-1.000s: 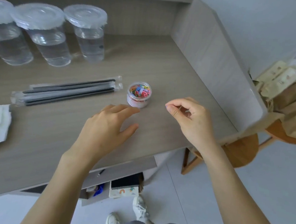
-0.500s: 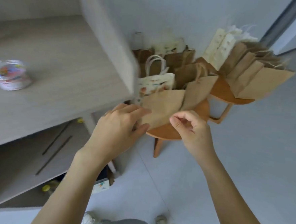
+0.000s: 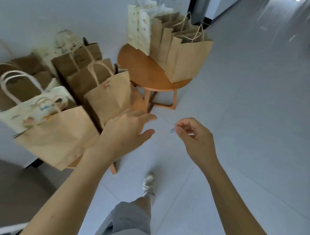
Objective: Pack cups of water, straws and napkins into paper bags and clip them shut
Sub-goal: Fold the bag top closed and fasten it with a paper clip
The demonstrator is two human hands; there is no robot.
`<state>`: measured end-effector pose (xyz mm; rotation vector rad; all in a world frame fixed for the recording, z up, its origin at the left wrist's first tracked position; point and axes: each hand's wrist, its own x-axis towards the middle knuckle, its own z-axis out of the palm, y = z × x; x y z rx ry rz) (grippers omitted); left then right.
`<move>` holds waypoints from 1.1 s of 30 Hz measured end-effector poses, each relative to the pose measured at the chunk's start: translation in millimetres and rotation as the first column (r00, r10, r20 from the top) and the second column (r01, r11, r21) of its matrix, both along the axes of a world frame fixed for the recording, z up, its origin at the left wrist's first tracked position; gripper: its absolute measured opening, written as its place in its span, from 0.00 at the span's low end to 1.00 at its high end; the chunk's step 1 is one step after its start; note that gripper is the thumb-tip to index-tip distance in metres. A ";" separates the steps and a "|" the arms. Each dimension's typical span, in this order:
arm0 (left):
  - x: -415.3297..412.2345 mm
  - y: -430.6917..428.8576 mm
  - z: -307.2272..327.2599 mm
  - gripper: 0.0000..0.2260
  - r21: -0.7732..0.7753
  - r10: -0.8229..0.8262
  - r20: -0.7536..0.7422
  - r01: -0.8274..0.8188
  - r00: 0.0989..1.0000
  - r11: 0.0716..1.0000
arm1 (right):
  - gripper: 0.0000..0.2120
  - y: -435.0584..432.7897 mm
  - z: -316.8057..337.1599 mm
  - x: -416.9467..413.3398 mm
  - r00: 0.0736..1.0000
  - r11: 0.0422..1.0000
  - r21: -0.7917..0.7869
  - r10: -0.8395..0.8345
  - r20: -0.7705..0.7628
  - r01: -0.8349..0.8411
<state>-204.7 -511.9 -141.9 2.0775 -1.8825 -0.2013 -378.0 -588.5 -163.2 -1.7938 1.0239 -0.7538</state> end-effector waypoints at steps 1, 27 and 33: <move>-0.2 -25.1 -4.7 0.18 -0.015 -0.007 -0.010 0.007 1.000 1.000 | 0.09 -22.6 -2.5 -0.8 1.000 1.000 0.000 -0.003 -0.013 0.003; -27.1 -548.0 -54.2 0.23 0.271 0.207 0.081 -0.221 0.975 0.937 | 0.07 -555.9 -4.5 -13.6 0.974 0.973 0.079 0.222 -0.042 -0.219; 0.8 -593.6 -94.8 0.31 0.404 0.302 0.148 -0.336 0.942 0.851 | 0.07 -616.0 -21.9 25.0 0.943 0.935 0.138 0.331 -0.013 -0.326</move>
